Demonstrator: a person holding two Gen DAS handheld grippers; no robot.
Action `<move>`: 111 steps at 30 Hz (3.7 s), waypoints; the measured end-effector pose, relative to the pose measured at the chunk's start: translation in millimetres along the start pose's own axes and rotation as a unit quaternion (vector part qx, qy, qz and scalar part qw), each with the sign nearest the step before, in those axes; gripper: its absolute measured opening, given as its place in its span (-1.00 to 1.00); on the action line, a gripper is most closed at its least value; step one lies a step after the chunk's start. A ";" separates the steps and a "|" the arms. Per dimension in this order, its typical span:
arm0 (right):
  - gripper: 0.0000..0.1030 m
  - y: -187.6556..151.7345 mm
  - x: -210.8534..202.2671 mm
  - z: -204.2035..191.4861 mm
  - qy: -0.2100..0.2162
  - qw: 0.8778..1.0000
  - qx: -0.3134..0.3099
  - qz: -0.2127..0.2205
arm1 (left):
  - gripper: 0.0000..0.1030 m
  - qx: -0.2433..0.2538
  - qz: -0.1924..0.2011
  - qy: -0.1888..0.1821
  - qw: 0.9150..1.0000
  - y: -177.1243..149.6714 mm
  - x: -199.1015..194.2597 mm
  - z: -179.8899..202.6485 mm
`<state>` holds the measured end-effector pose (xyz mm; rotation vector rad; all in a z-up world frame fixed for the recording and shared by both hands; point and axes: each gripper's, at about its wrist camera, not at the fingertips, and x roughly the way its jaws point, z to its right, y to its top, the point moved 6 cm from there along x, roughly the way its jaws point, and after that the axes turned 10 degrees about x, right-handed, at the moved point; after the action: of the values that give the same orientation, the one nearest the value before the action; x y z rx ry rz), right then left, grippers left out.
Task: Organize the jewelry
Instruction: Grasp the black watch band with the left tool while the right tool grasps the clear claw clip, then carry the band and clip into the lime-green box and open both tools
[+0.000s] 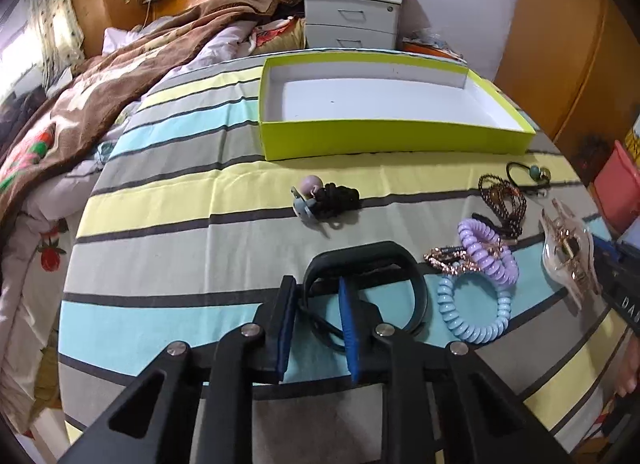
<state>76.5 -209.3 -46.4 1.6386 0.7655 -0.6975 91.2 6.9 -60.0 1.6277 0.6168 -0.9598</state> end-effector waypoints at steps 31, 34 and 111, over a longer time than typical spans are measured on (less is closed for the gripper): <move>-0.78 33.1 -35.0 -10.0 0.019 0.998 -0.007 0.057 | -0.68 -0.053 0.045 -0.030 0.997 18.5 -26.8 -11.3; -0.78 46.5 -35.4 -11.7 0.017 0.998 -0.011 0.062 | -0.67 -0.052 0.049 -0.030 0.997 28.2 -28.3 -13.0; -0.66 178.1 107.1 -0.4 -0.017 1.000 -0.026 0.006 | -0.26 -0.085 -0.012 -0.045 0.995 162.4 105.7 -40.1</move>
<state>282.6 -222.5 -24.0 1.5805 0.7424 -0.6894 288.6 -7.3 -58.2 1.4216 0.6399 -0.9653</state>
